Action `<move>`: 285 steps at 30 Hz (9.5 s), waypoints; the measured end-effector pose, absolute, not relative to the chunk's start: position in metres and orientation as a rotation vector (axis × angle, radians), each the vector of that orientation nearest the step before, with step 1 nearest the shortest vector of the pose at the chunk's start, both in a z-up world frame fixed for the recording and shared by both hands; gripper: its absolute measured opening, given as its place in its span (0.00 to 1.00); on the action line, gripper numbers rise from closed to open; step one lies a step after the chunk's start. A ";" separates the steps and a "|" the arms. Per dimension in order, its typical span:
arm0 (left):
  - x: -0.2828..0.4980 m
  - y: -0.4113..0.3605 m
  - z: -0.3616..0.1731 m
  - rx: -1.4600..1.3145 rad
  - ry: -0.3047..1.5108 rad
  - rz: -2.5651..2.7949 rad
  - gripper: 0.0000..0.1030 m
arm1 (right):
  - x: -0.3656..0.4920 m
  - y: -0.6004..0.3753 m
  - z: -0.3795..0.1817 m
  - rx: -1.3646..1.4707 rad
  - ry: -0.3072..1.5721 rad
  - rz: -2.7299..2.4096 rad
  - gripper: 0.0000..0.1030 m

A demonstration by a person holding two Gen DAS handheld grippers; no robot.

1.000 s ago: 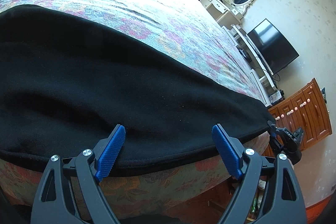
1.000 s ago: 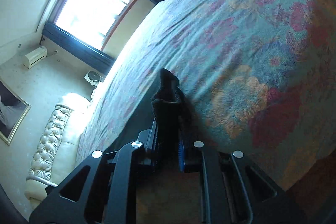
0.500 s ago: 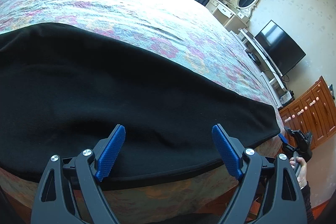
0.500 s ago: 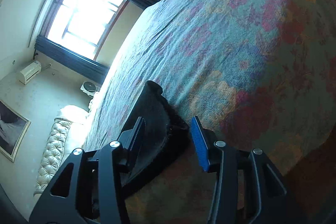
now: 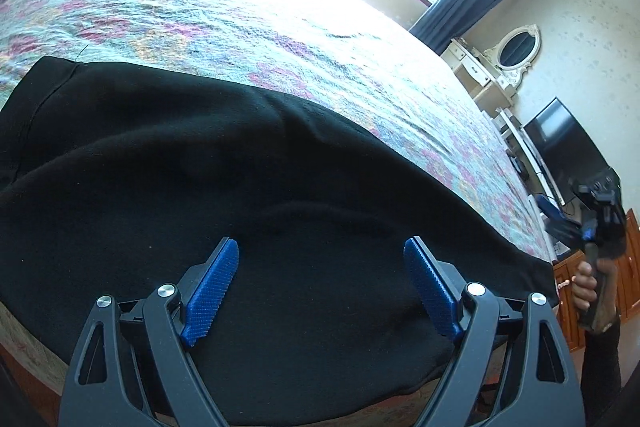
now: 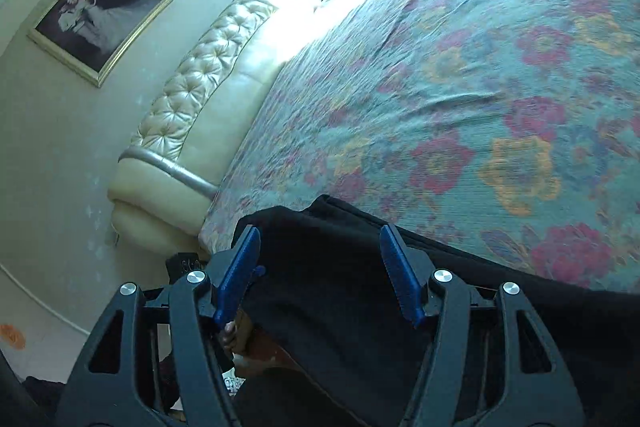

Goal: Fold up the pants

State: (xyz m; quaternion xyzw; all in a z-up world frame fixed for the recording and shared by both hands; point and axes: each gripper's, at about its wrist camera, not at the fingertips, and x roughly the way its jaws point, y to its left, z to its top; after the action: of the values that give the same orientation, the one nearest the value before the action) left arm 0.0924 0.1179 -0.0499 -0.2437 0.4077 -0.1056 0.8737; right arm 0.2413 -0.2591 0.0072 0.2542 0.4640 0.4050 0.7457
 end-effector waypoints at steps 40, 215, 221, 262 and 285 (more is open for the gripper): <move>0.041 0.074 -0.064 -0.130 0.788 -0.374 0.88 | 0.346 -0.038 -0.070 0.155 1.332 1.001 0.06; 0.079 0.303 -0.061 -0.649 0.917 -0.244 0.94 | 0.038 -0.148 -0.045 0.331 1.037 0.583 0.78; 0.080 0.279 -0.062 -0.617 0.946 -0.361 0.94 | 0.039 -0.144 -0.048 0.362 1.047 0.592 0.79; 0.140 -0.092 0.049 -0.295 0.973 -0.633 0.14 | -0.016 -0.274 -0.009 0.635 0.896 0.499 0.80; 0.065 -0.002 0.041 -0.260 0.796 -0.364 0.77 | 0.071 -0.313 -0.010 0.744 0.886 0.463 0.80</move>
State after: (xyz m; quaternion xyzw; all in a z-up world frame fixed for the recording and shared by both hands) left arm 0.0655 -0.0021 0.0406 -0.1255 0.3841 -0.1757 0.8977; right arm 0.0711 -0.3129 -0.0104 0.3482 0.4150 0.2168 0.8121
